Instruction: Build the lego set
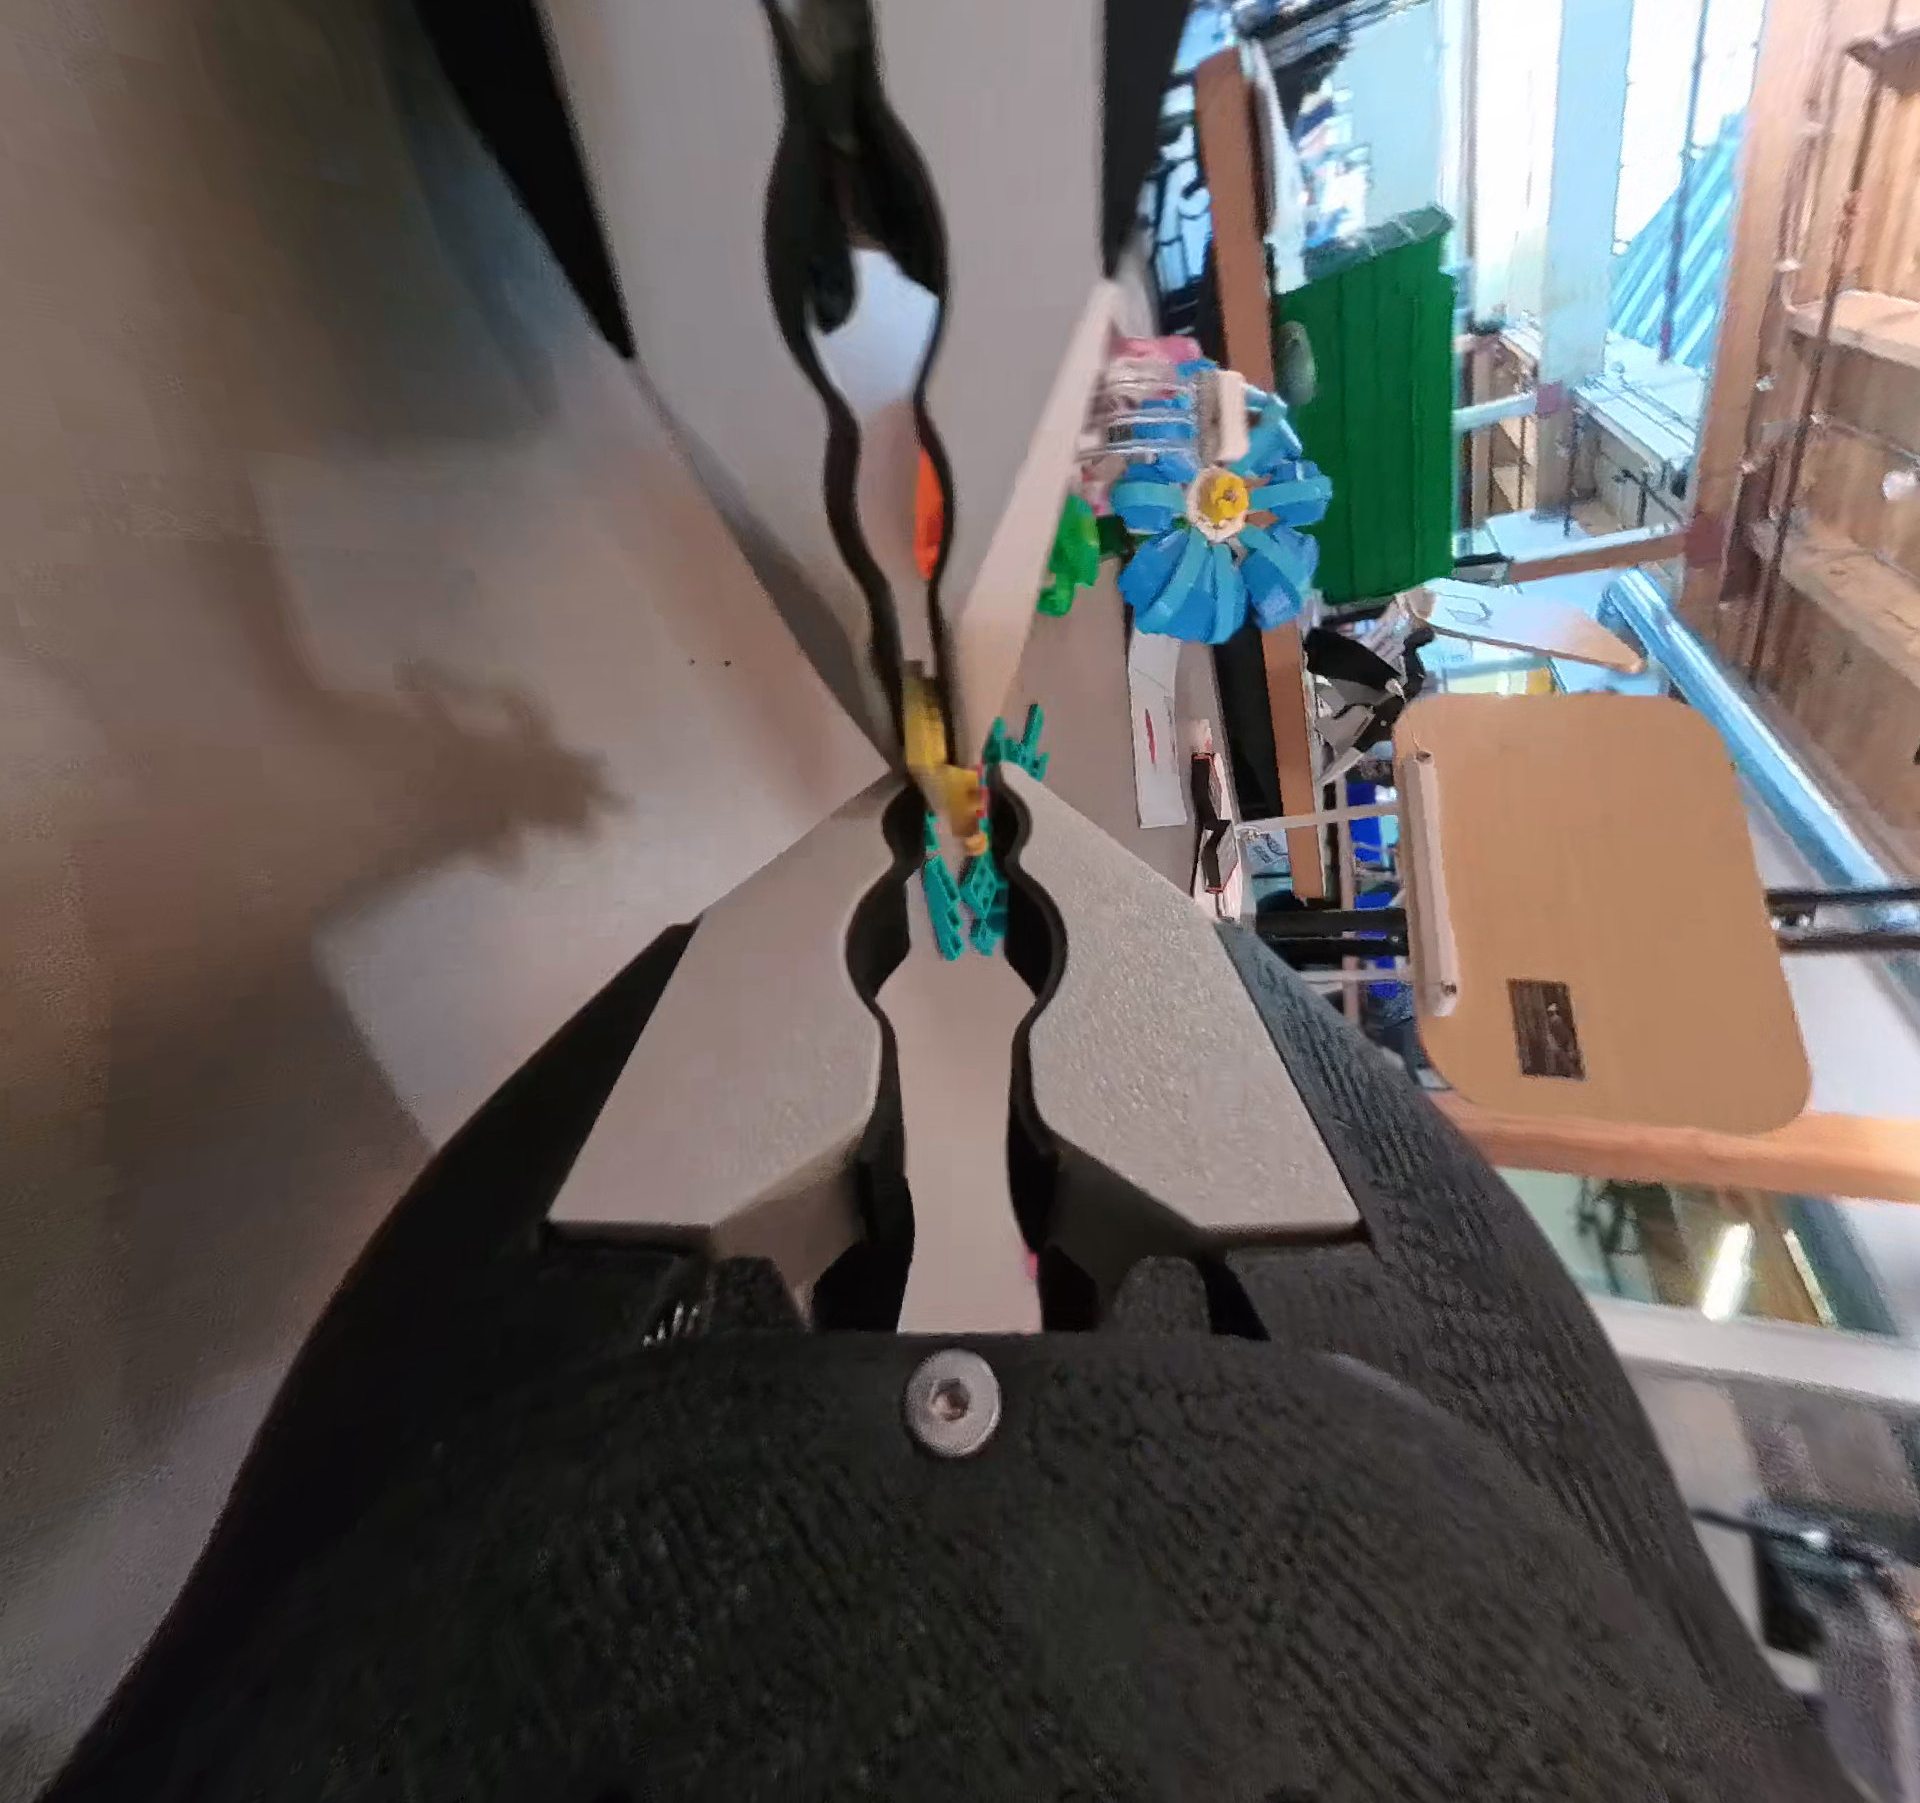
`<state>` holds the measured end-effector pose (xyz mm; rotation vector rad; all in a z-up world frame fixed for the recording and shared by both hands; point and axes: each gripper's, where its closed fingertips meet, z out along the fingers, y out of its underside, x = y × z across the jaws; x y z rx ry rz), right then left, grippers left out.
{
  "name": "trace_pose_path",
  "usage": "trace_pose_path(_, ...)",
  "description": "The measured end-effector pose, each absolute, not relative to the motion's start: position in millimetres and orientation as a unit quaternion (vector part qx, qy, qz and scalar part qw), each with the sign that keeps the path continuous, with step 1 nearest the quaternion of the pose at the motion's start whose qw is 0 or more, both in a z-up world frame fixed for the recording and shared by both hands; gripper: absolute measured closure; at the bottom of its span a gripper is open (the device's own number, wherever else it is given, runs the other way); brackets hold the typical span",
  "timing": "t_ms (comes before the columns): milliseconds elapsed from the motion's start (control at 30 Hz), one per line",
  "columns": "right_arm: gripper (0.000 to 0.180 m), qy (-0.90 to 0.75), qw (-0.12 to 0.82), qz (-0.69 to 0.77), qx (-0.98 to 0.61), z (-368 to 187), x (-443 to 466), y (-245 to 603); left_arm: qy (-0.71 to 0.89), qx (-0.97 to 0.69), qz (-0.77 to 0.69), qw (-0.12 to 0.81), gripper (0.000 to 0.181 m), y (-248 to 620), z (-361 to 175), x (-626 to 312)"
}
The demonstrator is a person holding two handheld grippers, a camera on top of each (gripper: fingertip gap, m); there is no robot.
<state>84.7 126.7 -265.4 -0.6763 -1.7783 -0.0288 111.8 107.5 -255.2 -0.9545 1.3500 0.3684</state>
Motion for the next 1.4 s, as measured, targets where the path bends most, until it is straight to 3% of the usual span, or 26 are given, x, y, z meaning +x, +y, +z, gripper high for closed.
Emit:
trace_pose_path(33, 0.155, -0.754, 0.584, -0.004, -0.3, -262.8, 85.3, 128.6, 0.601, -0.421, 0.166, 0.659, 0.179, 107.4, -257.0, 112.3)
trace_pose_path(100, 0.145, -0.756, 0.578, 0.003, -0.307, -264.0, 86.5, 128.8, 0.606, -0.412, 0.174, 0.658, 0.178, 105.9, -257.7, 113.8)
trace_pose_path(233, 0.172, -0.77, 0.583, -0.028, -0.26, -267.3, 86.5, 123.0, 0.6, -0.416, 0.165, 0.663, 0.178, 105.8, -255.2, 112.7)
trace_pose_path(500, 0.172, -0.752, 0.598, -0.03, -0.277, -267.1, 82.4, 130.1, 0.593, -0.426, 0.173, 0.662, 0.178, 110.3, -255.0, 109.5)
trace_pose_path(600, 0.117, -0.735, 0.596, -0.019, -0.323, -268.9, 87.8, 145.4, 0.578, -0.426, 0.183, 0.671, 0.179, 111.2, -249.5, 105.7)
trace_pose_path(700, 0.11, -0.698, 0.613, 0.017, -0.37, -263.8, 96.7, 162.7, 0.563, -0.431, 0.185, 0.681, 0.178, 113.0, -244.3, 102.1)
trace_pose_path(1067, 0.141, -0.563, 0.675, 0.04, -0.475, -236.7, 132.5, 216.3, 0.481, -0.468, 0.118, 0.732, 0.178, 119.2, -218.3, 83.9)
trace_pose_path(1400, 0.151, -0.536, 0.673, 0.002, -0.511, -239.8, 150.8, 236.2, 0.442, -0.468, -0.006, 0.765, 0.178, 112.4, -202.4, 79.3)
